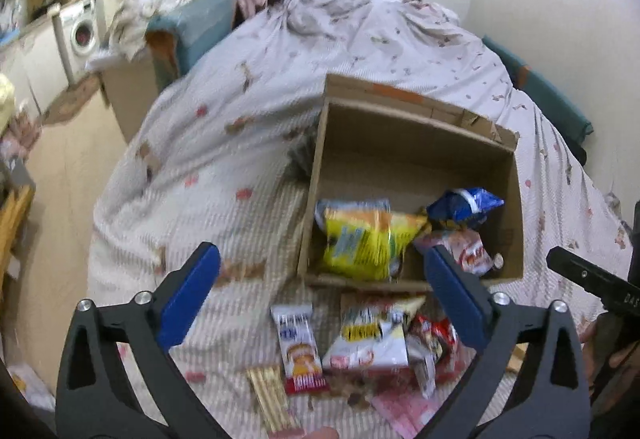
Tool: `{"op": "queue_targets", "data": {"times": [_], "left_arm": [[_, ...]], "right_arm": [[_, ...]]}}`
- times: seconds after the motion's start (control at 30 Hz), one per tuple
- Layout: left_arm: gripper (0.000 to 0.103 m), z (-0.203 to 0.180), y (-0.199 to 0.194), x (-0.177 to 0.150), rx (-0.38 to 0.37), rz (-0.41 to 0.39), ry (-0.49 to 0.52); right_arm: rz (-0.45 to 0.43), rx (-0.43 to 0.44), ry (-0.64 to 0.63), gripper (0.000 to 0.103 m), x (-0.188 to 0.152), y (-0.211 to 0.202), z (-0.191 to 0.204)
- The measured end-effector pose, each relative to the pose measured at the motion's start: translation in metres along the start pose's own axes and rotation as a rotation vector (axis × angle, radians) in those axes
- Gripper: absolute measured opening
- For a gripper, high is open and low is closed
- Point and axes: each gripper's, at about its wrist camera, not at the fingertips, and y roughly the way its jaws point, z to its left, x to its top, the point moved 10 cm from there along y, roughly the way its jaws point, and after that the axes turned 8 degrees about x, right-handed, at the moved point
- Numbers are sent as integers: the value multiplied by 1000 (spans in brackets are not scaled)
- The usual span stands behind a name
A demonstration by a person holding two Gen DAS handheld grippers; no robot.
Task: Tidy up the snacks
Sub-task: 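Grasp the red packet with the right tool while the left tool grasps the striped wafer bar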
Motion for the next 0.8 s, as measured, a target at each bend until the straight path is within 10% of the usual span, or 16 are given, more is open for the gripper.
{"op": "queue_targets", "data": {"times": [0.6, 0.8], "left_arm": [[101, 48, 18, -81, 91, 248, -84], [101, 55, 25, -88, 107, 285, -107]], "right_arm": [[119, 32, 89, 95, -50, 15, 7], [290, 49, 121, 95, -86, 49, 9]]}}
